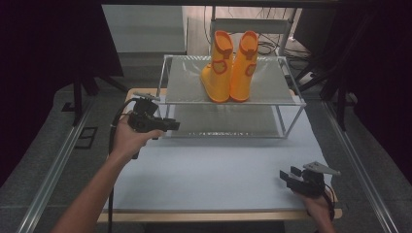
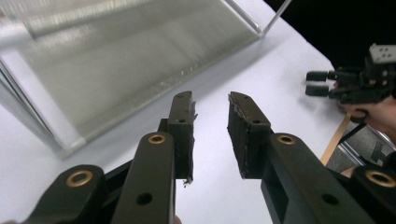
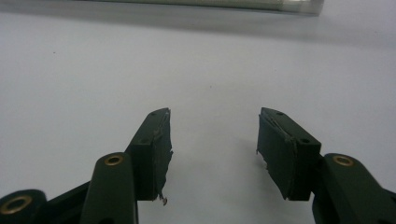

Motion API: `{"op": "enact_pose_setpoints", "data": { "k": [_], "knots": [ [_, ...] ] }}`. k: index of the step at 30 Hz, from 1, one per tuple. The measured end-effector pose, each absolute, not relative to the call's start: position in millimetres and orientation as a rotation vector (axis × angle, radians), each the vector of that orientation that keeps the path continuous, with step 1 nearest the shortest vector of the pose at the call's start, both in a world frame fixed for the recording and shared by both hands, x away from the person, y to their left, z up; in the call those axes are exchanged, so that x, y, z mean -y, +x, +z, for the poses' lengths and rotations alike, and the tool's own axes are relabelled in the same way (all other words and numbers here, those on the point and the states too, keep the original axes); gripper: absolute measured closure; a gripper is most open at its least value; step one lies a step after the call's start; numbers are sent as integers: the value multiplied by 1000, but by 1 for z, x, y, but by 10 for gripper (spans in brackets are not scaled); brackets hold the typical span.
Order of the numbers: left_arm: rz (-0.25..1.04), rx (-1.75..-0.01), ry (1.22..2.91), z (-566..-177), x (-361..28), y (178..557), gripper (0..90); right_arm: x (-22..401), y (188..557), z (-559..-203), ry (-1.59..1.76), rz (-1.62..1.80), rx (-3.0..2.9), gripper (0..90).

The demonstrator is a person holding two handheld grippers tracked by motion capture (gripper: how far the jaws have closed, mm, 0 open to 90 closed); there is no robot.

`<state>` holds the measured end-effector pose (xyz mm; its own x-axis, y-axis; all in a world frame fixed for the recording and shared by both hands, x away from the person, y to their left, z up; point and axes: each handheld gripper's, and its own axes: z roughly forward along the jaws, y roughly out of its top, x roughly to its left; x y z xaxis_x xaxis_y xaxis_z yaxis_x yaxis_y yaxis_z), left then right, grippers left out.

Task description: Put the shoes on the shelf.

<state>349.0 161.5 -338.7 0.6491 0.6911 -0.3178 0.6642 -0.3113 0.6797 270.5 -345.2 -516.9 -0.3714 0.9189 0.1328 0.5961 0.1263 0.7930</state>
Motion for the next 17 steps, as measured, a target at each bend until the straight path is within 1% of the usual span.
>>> {"op": "enact_pose_setpoints", "data": {
  "k": [6, 12, 15, 17],
  "knots": [
    [20, -1071, 2043, -357, -164, 345, 712, 344, 271, -518, 1466, 1126, -2024, 440],
    [25, -1083, 2040, -358, -166, 347, 703, 344, 271, -518, 1462, 1128, -2019, 440],
    [27, -1080, 2037, -357, -166, 347, 688, 344, 271, -517, 1458, 1130, -2015, 440],
    [29, -1075, 2037, -357, -166, 347, 658, 344, 271, -517, 1449, 1130, -2017, 439]
  ]
}}
